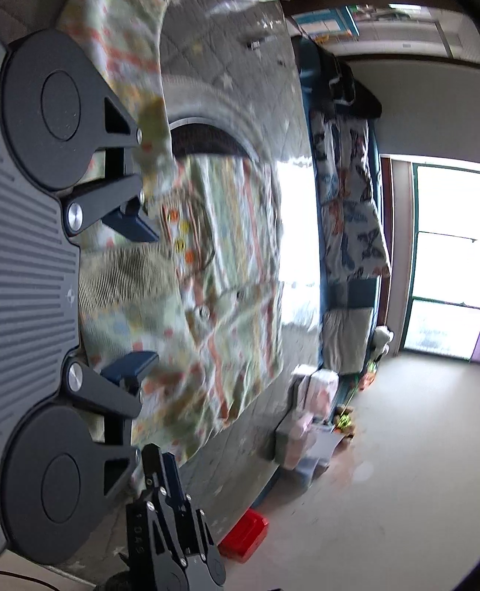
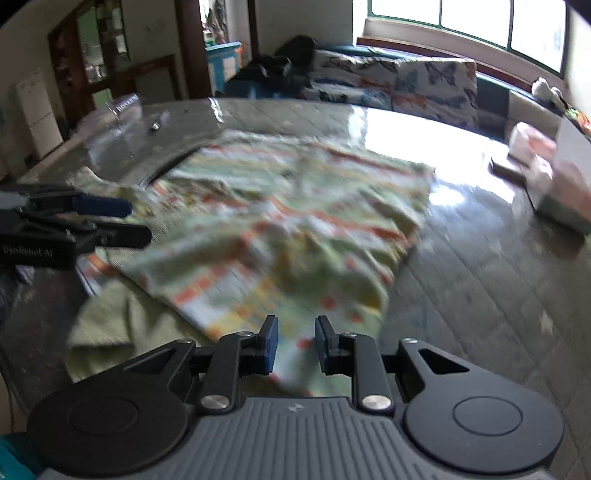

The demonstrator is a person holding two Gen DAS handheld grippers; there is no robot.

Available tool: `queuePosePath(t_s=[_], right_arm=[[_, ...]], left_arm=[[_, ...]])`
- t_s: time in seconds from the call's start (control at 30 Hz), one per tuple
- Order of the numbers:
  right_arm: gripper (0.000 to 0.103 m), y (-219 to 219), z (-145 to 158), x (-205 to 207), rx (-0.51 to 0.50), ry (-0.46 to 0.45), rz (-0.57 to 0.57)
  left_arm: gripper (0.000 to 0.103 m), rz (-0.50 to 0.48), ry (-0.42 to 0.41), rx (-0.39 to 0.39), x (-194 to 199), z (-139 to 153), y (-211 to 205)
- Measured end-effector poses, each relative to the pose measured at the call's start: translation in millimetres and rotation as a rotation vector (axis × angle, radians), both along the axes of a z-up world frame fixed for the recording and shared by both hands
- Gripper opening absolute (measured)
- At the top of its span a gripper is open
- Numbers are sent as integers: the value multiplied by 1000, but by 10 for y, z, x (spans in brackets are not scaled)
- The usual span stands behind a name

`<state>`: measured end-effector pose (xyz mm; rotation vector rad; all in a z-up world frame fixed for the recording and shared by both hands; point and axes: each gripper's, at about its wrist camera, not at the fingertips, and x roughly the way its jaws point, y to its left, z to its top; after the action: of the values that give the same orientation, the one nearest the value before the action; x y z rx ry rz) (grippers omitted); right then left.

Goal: Fold clothes
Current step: 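Move the left tool to the opposite sleeve and close on its corduroy cuff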

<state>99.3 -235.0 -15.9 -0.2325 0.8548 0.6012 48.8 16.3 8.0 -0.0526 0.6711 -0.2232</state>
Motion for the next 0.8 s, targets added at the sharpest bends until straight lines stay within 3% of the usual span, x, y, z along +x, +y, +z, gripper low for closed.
queuePosePath(t_s=[0.13,0.37,0.63,0.8], right_arm=[[21,-63,3,14,17,-4,-4],[23,59,115,264,53,-56,-17],[26,117,-78,543,58,-20,-52],[42,134,-38,506,47,-29,-42]], left_arm=[[45,-19,32,16,100,-66,-79],[39,-46,8,-4,201,11,-174],[28,-57,45,0,429,-145,-218],[21,-26,78,-16,477,-265,-62]])
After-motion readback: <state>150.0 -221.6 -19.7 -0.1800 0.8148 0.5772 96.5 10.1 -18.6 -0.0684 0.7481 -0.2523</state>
